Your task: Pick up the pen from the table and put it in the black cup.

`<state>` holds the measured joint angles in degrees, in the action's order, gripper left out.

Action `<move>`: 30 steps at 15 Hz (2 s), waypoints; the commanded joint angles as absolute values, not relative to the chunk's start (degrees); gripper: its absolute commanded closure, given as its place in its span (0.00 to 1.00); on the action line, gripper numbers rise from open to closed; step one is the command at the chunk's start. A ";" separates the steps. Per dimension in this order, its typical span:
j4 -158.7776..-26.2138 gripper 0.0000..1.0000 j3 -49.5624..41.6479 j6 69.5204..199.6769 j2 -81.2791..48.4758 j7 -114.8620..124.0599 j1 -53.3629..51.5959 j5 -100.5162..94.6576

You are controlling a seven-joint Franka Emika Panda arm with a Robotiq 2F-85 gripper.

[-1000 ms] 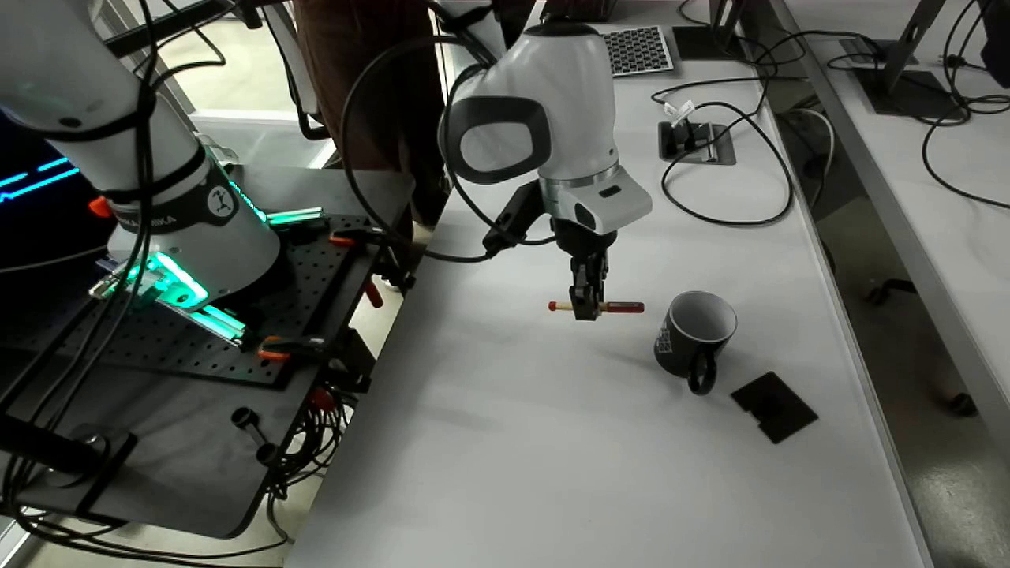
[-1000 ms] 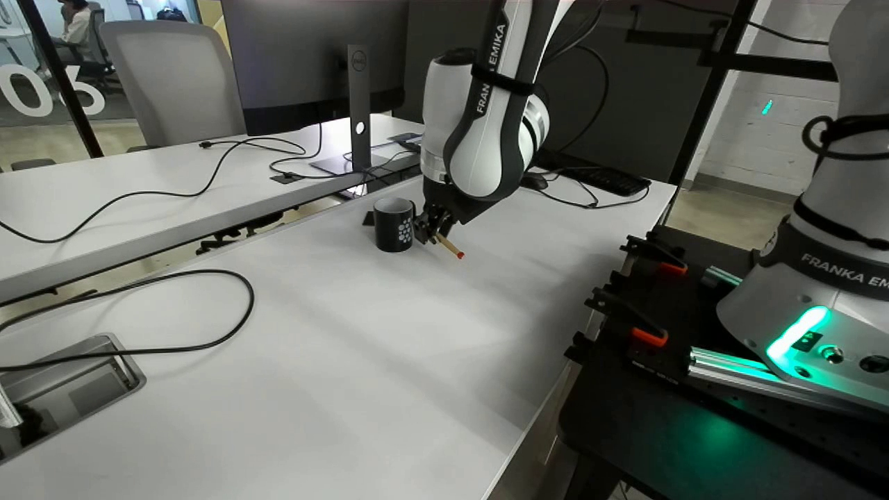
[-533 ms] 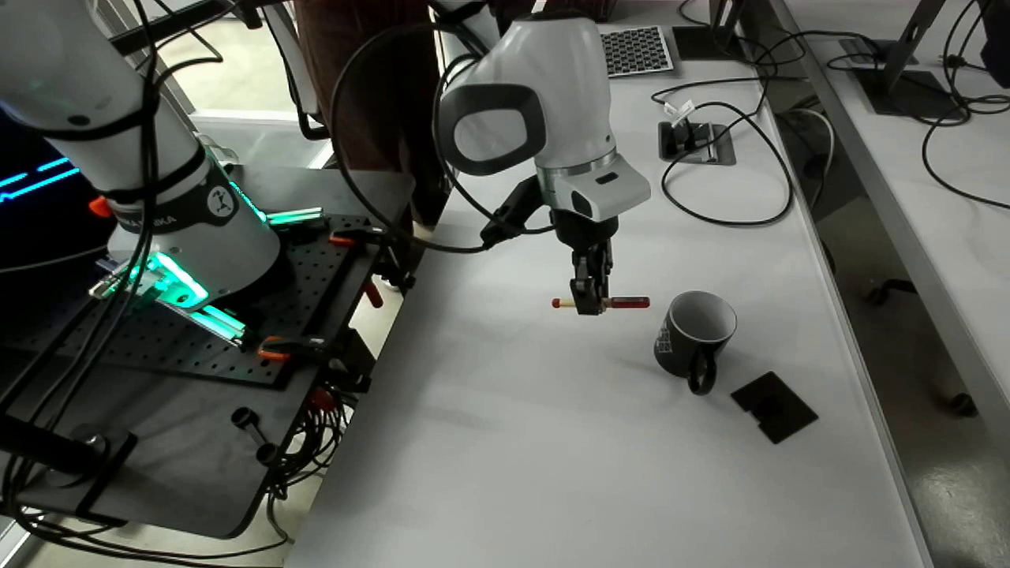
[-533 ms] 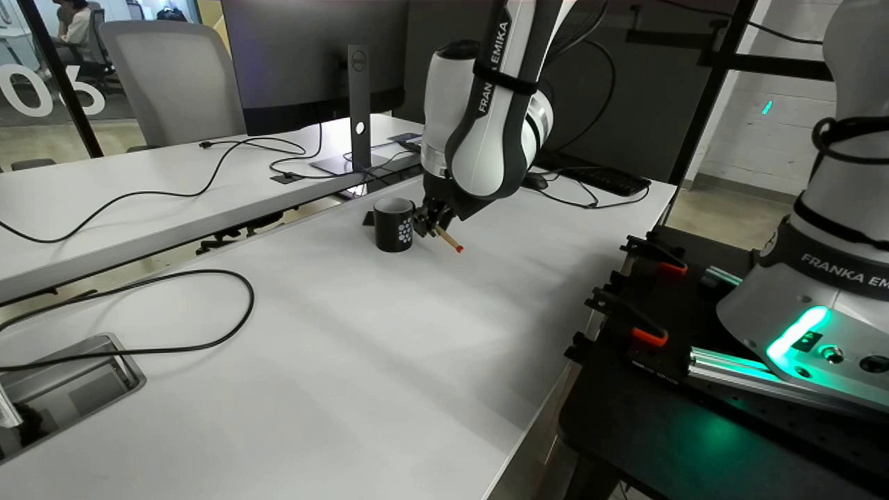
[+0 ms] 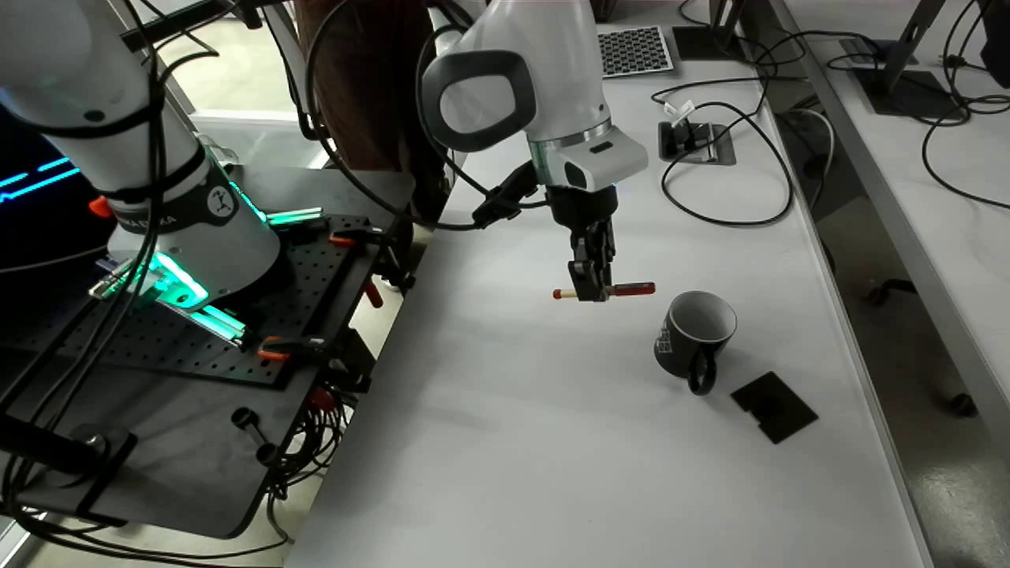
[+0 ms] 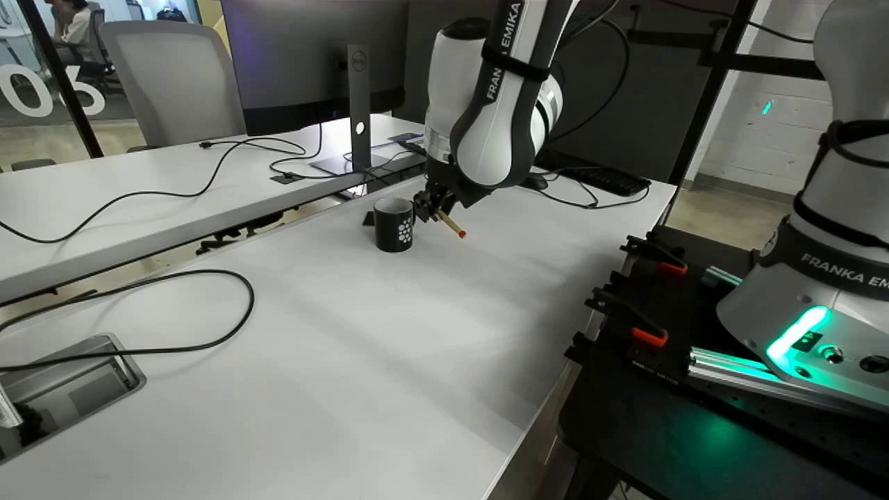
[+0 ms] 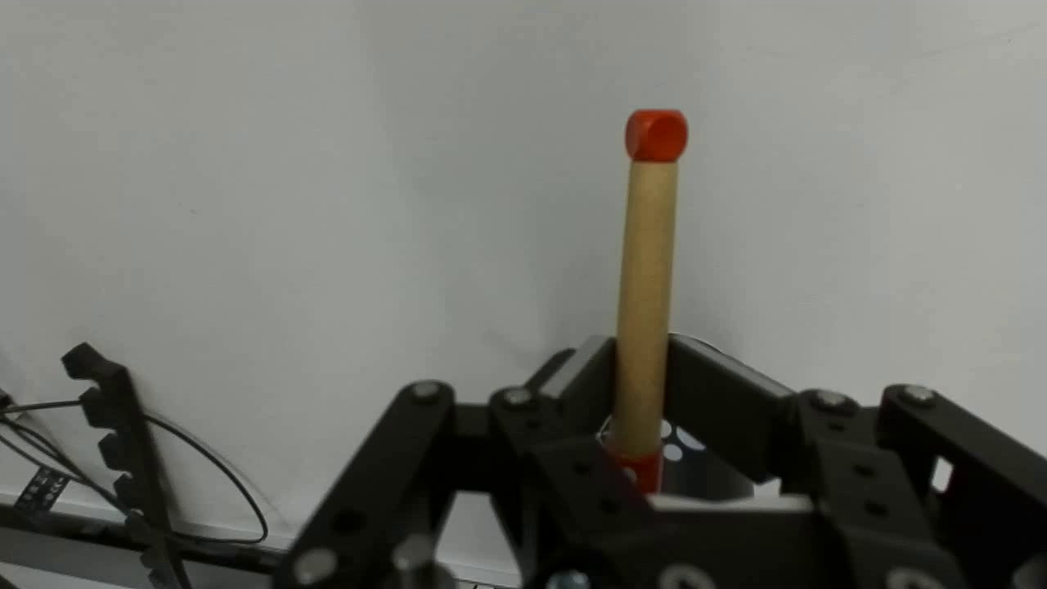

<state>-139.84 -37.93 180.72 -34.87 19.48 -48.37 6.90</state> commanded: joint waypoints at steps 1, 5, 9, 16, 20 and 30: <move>-142.98 0.95 -44.07 180.14 -32.54 20.27 -55.87 8.45; -143.25 0.52 -45.57 179.65 -32.02 19.37 -57.96 8.77; -139.36 0.24 -33.68 171.92 -31.70 15.28 -46.60 6.16; -134.07 0.26 -14.90 167.19 -33.69 12.97 -26.31 2.71; -132.75 0.00 -9.96 166.48 -34.11 12.44 -19.79 1.17; -132.91 0.00 -8.76 165.86 -33.50 14.31 -18.72 0.13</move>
